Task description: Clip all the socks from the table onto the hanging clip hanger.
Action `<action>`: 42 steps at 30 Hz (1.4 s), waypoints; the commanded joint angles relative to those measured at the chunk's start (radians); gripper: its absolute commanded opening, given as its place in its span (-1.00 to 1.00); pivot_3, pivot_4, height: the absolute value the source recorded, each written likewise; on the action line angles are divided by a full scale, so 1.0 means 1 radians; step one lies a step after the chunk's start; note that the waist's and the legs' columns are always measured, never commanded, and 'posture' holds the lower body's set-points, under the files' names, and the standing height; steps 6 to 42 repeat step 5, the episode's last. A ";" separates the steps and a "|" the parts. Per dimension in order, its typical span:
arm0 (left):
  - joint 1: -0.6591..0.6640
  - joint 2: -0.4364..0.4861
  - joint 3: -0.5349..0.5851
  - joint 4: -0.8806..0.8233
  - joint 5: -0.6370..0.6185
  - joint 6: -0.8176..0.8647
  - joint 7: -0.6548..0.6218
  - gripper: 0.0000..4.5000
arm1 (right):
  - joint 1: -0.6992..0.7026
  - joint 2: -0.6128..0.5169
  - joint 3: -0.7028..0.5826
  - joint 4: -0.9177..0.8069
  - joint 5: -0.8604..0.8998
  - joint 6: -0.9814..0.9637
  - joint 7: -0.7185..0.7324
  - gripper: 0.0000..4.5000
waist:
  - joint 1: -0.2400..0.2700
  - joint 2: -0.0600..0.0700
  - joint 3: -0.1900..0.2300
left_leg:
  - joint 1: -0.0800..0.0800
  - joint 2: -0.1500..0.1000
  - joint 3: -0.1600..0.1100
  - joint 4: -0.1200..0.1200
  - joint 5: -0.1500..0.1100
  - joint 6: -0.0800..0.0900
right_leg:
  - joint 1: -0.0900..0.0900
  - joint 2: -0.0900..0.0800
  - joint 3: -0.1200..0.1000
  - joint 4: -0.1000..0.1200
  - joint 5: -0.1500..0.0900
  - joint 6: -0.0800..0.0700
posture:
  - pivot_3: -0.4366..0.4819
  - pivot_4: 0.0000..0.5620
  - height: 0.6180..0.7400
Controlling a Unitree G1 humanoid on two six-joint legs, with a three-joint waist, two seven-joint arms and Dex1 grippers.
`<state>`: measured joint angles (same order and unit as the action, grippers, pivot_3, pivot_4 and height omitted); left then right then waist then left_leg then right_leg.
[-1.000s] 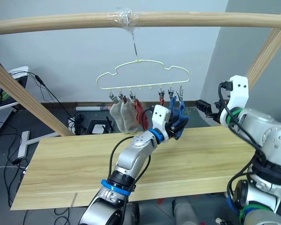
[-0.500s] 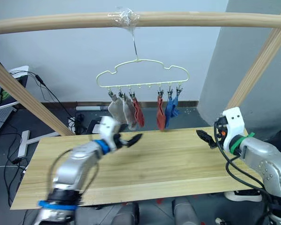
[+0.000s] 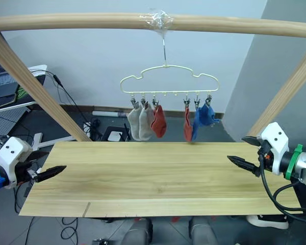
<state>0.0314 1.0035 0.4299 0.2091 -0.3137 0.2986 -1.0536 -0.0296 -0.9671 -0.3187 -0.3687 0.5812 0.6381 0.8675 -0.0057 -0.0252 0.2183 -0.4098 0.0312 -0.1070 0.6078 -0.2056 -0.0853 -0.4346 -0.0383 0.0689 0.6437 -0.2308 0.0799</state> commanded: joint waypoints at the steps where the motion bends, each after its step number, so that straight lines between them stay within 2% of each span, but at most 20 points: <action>1: -0.061 -0.026 0.006 -0.044 -0.031 0.005 0.033 0.99 | -0.067 0.016 -0.014 0.026 -0.007 -0.016 -0.024 1.00 | 0.008 -0.001 -0.001 | 0.000 0.000 0.000 0.001 0.000 0.000 | 0.000 0.000 0.000 0.000 0.000 0.000 | 0.23 -0.54 1.00; 5: -0.113 -0.060 -0.007 -0.081 -0.064 0.067 0.047 0.99 | -0.077 0.022 -0.006 0.019 -0.017 -0.008 -0.025 1.00 | 0.015 -0.002 -0.003 | -0.001 0.000 0.000 0.001 0.000 0.000 | 0.001 0.000 0.000 0.000 0.001 0.000 | 0.22 -0.57 1.00; 42: -0.113 -0.060 -0.007 -0.081 -0.064 0.067 0.047 0.99 | -0.077 0.022 -0.006 0.019 -0.017 -0.008 -0.025 1.00 | 0.015 -0.002 -0.003 | -0.001 0.000 0.000 0.001 0.000 0.000 | 0.001 0.000 0.000 0.000 0.001 0.000 | 0.22 -0.57 1.00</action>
